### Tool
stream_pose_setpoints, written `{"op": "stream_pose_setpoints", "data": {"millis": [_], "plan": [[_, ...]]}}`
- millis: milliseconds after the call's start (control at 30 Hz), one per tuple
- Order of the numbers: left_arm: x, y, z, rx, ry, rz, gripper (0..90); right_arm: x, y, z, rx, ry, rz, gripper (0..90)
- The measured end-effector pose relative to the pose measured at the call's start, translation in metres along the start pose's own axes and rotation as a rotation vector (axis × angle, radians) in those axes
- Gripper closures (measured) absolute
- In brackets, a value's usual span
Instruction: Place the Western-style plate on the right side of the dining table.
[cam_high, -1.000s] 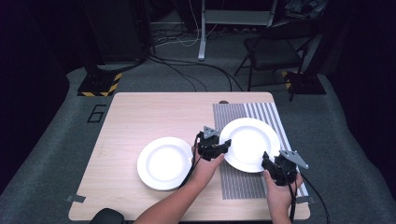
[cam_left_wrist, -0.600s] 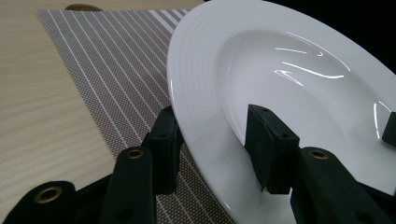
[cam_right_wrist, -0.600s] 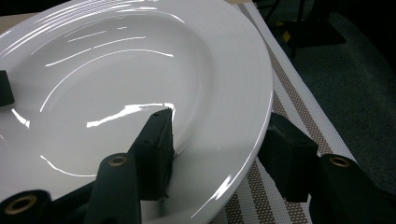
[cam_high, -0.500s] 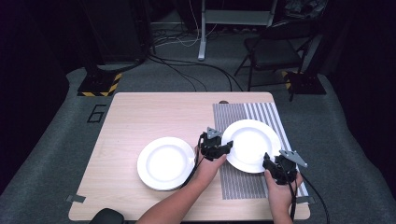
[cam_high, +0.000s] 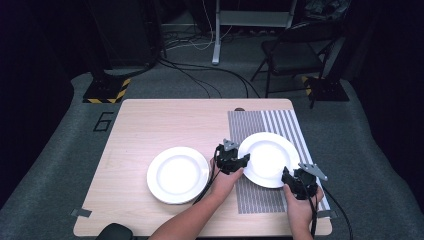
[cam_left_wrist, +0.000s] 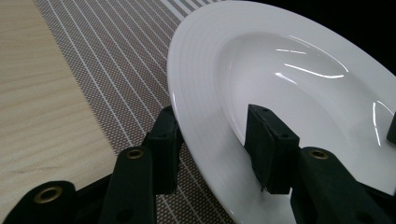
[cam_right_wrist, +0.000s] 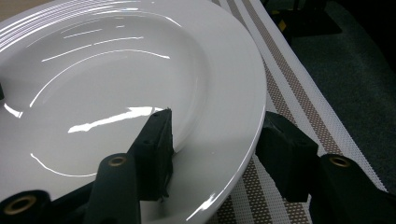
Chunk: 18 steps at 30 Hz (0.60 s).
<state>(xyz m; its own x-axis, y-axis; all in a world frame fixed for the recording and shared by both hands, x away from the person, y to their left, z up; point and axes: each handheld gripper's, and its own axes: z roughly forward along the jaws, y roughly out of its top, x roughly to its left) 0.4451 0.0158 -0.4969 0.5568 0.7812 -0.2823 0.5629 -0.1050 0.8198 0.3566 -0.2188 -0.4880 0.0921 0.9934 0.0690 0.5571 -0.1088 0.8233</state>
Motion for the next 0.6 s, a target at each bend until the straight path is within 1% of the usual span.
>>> {"op": "stream_pose_setpoints", "data": {"millis": [67,133,167,200,333,400,433,467,500,567,600], "plan": [[0.000,-0.001,0.002,0.007,0.005,-0.003,57.1,0.000,-0.002,0.003,0.010,0.001,0.008,45.4],[0.001,-0.002,0.004,0.010,0.010,-0.003,57.7,0.000,-0.003,0.007,0.020,-0.004,0.004,45.5],[0.003,-0.003,0.006,0.013,0.006,-0.005,57.9,-0.001,-0.005,0.009,0.033,0.005,0.029,45.7],[0.003,-0.003,0.007,0.013,0.006,-0.009,57.9,-0.002,-0.005,0.011,0.036,0.008,0.034,45.8],[0.004,-0.004,0.011,0.021,0.003,-0.009,57.9,-0.004,-0.006,0.014,0.037,0.010,0.032,45.9],[0.003,-0.004,0.013,0.027,0.008,-0.015,57.8,-0.003,-0.006,0.014,0.042,-0.001,0.040,46.0],[0.004,-0.004,0.015,0.025,0.004,-0.015,57.8,-0.004,-0.006,0.015,0.040,-0.002,0.033,46.1],[0.003,-0.004,0.015,0.022,0.007,-0.020,57.8,-0.005,-0.005,0.016,0.042,0.000,0.039,46.1],[0.004,-0.003,0.016,0.023,0.004,-0.014,57.7,-0.005,-0.005,0.017,0.040,-0.001,0.038,46.2],[0.004,-0.004,0.018,0.022,0.004,-0.020,57.7,-0.006,-0.004,0.017,0.035,0.000,0.033,46.3],[0.005,-0.003,0.020,0.021,0.004,-0.016,57.5,-0.006,-0.003,0.018,0.038,-0.004,0.036,46.4]]}}
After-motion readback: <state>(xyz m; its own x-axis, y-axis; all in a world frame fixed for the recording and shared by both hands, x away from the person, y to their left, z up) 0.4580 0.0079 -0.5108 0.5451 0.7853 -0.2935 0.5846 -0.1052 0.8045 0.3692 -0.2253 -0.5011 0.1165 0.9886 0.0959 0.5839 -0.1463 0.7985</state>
